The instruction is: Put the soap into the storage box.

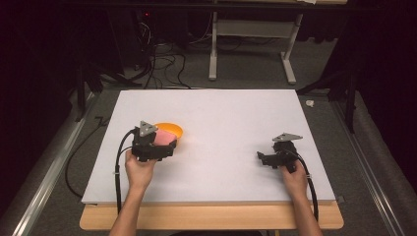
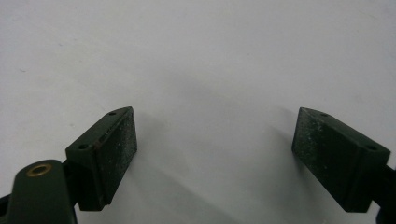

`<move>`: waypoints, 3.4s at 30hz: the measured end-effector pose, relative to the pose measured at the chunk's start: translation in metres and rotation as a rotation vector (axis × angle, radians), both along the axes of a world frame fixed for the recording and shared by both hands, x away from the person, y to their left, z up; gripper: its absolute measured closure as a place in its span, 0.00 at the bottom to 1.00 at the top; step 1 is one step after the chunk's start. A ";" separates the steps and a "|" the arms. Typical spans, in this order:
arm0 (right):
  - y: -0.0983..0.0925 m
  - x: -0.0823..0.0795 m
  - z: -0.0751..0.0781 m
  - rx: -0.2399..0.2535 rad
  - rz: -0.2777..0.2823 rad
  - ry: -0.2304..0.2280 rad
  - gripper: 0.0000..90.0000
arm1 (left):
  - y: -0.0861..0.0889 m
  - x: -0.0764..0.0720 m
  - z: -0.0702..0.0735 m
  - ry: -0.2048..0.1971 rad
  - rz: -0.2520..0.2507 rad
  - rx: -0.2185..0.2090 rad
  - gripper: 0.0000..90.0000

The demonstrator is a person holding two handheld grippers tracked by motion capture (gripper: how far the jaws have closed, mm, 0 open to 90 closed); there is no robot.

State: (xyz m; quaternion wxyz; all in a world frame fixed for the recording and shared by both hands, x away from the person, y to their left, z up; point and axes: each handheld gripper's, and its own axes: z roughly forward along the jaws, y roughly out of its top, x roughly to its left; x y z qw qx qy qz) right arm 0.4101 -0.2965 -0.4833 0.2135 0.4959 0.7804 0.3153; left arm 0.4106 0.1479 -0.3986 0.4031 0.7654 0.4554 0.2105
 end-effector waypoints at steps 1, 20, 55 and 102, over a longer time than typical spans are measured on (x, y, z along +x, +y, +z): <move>0.000 0.000 0.000 0.000 0.000 0.000 0.16 | 0.000 0.001 0.000 -0.002 0.003 -0.001 0.15; 0.000 0.000 0.000 0.000 -0.001 0.001 0.16 | -0.008 0.032 0.003 0.035 0.068 0.036 0.15; 0.000 0.000 0.000 0.000 0.000 0.000 0.16 | -0.010 0.070 -0.027 0.185 0.180 0.056 0.15; 0.000 0.000 0.000 0.000 0.000 0.000 0.16 | -0.012 0.076 -0.026 0.131 0.242 0.051 0.35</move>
